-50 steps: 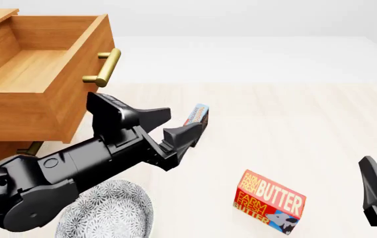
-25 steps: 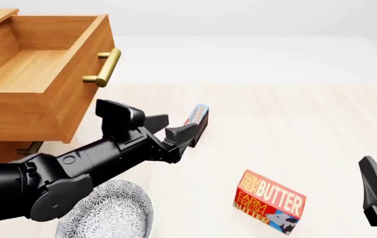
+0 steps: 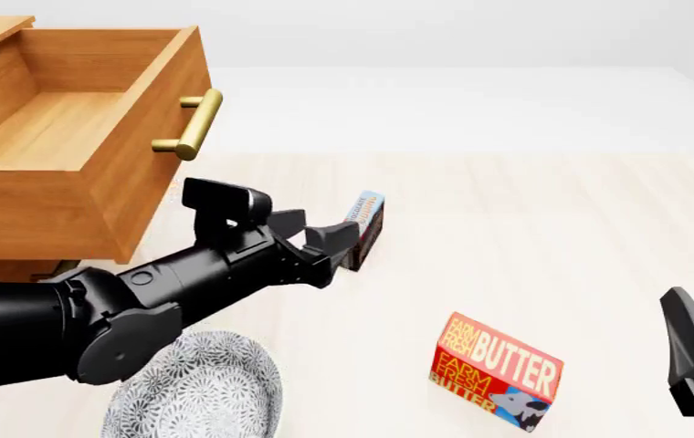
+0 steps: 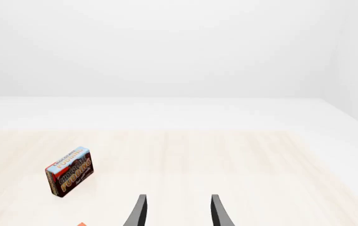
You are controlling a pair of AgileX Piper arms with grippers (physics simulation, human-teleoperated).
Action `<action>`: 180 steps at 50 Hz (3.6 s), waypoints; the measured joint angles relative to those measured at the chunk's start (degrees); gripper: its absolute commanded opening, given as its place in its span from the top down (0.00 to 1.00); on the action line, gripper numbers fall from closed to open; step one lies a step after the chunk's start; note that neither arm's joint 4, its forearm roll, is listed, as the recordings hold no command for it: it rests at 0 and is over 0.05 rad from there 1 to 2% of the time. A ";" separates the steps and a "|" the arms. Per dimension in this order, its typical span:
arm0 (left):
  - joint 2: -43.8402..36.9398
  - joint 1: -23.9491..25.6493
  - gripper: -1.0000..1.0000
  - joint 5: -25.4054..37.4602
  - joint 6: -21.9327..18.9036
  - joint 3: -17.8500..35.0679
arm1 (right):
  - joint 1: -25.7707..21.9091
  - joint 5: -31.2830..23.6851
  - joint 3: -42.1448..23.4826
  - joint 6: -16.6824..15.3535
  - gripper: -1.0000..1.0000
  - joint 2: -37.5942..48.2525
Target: Put the chocolate pudding in the top drawer of the cabinet and close it.
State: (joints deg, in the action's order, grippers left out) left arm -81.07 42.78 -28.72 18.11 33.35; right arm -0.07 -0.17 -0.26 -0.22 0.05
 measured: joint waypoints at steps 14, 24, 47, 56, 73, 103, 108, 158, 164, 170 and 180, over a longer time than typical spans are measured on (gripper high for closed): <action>-1.70 -1.55 0.00 -0.06 -0.11 0.43 | 0.00 0.00 0.00 0.00 0.00 0.00; -3.11 -2.38 0.00 -1.17 0.29 0.14 | 0.00 0.00 0.00 0.00 0.00 0.00; -5.13 -4.76 0.00 -2.72 0.88 -0.78 | 0.00 0.00 0.00 0.00 0.00 0.00; -6.66 -5.01 0.00 -3.26 0.94 -0.35 | 0.00 0.00 0.00 0.00 0.00 0.00; -10.31 -5.41 0.00 -3.52 0.95 1.80 | 0.00 0.00 0.00 0.00 0.00 0.00; -16.50 -5.55 0.00 -1.87 0.16 7.11 | 0.00 0.00 0.00 0.00 0.00 0.00; -17.33 -5.47 0.00 -1.22 -0.02 8.20 | 0.00 0.00 0.00 0.00 0.00 0.00; -24.43 -6.77 0.00 1.01 0.72 13.75 | 0.00 0.00 0.00 0.00 0.00 0.00; -24.94 -6.97 0.00 1.99 0.52 14.44 | 0.00 0.00 0.00 0.00 0.00 0.00; -25.51 -7.39 0.00 2.54 0.36 15.04 | 0.00 0.00 0.00 0.00 0.00 0.00; -26.20 -8.14 0.00 3.53 -0.09 16.11 | -0.07 -0.04 -0.04 0.01 0.00 0.00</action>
State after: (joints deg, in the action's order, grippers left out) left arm -107.27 34.64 -25.19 18.02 49.46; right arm -0.14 -0.21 -0.30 -0.21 0.05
